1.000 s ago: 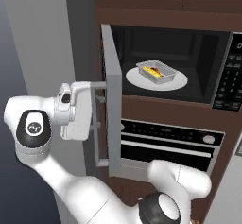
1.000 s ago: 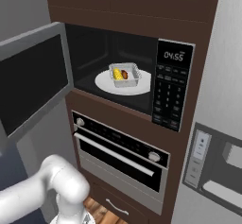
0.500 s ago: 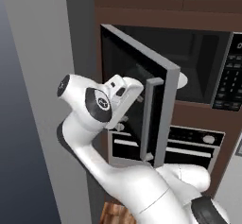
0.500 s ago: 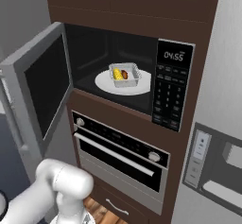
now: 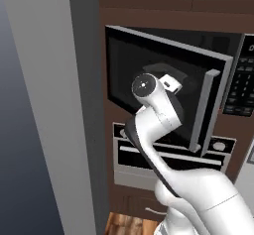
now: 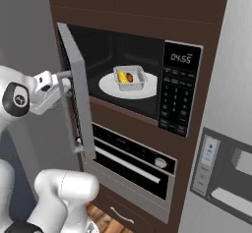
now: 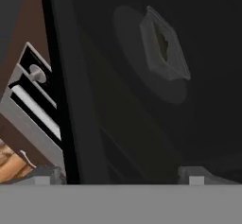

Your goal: Place the tupperware containing the chicken drumstick and corn meal in the microwave. Close the microwave door and press the start button to reheat the meal.

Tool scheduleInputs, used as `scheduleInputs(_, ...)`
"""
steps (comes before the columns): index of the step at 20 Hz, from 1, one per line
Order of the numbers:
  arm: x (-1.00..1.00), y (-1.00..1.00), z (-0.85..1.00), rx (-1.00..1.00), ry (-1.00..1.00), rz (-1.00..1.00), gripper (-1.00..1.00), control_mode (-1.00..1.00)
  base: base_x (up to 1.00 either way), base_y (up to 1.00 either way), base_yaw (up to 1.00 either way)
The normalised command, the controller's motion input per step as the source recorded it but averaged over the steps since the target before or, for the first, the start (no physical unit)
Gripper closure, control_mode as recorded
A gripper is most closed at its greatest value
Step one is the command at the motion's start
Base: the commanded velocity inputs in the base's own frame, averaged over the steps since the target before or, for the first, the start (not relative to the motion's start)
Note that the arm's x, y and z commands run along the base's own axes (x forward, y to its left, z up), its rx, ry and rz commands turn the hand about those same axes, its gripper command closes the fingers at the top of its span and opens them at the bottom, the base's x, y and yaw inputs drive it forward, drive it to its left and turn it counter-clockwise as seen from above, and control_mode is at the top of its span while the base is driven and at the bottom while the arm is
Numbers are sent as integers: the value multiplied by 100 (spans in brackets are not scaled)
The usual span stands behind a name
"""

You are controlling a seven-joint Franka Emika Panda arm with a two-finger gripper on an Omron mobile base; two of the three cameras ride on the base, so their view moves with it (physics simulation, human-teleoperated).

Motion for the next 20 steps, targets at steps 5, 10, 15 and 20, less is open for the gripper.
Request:
scheduleInputs(5,98,-40,-7,7,-1,13,-100,-100,0,0,0)
scheduleInputs(10,100,-27,-1,0,0,6,-100,-100,0,0,0)
scheduleInputs(15,100,-27,11,0,3,2,-100,-100,0,0,0)
scheduleInputs(20,93,-24,23,0,8,0,-100,-100,0,0,0)
